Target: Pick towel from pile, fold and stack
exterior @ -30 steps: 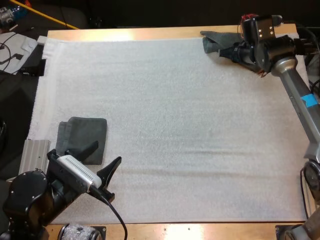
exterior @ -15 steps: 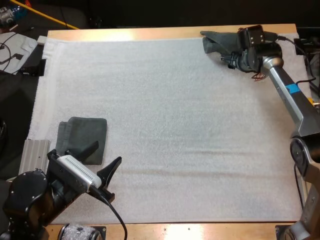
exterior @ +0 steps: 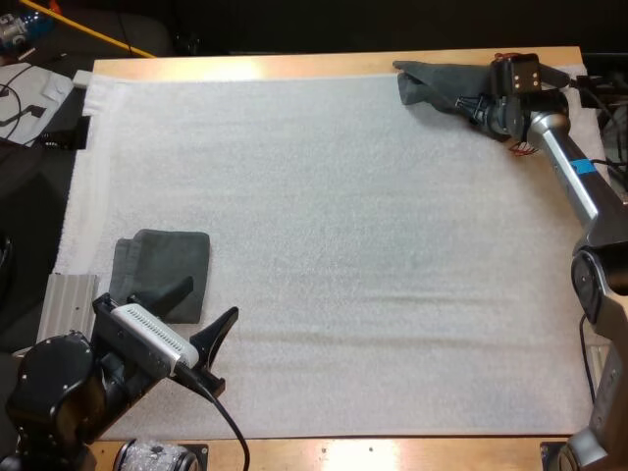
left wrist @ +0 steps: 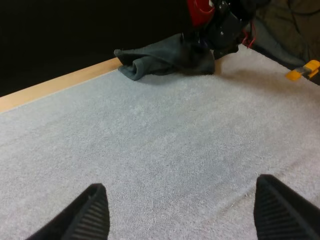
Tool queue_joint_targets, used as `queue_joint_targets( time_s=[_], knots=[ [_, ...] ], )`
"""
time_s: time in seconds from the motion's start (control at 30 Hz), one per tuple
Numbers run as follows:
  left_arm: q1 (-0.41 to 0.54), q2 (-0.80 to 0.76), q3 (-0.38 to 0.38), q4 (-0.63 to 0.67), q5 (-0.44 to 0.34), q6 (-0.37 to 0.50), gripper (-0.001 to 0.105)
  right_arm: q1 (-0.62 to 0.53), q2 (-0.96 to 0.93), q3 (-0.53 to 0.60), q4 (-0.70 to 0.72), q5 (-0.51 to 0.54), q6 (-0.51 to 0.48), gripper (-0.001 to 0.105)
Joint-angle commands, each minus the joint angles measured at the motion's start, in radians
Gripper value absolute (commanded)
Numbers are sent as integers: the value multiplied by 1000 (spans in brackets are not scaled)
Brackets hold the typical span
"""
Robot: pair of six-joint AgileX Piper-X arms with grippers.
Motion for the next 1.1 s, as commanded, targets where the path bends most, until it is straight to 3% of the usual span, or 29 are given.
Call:
queue_joint_targets(
  time_s=[0.0, 0.23, 0.33, 0.5, 0.67, 0.9, 0.97, 1.07],
  knots=[
    [-5, 6, -7, -8, -2, -12, 59, -8, 19, -12, -45, -35, 28, 59],
    [-5, 3, -5, -10, 7, -14, 59, -8, 42, -9, -46, -31, 40, 55],
    [-3, 2, -6, -10, 7, -13, 59, -10, 49, -8, -46, -36, 47, 39],
    [-3, 5, -5, -9, 9, -13, 59, -10, 52, -8, -42, -60, 46, 1],
    [-4, 7, -6, -8, 9, -14, 59, -5, 31, -10, -24, -72, 4, 0],
    [-2, 12, -5, -5, 11, -14, 59, 40, -133, -7, 48, -33, -211, 0],
    [-3, 6, -8, -5, 6, -18, 59, 31, -79, -4, 36, -39, -170, 0],
    [-4, 6, -8, -9, 5, -16, 59, 57, -114, -5, 53, -10, -227, 0]
  ],
)
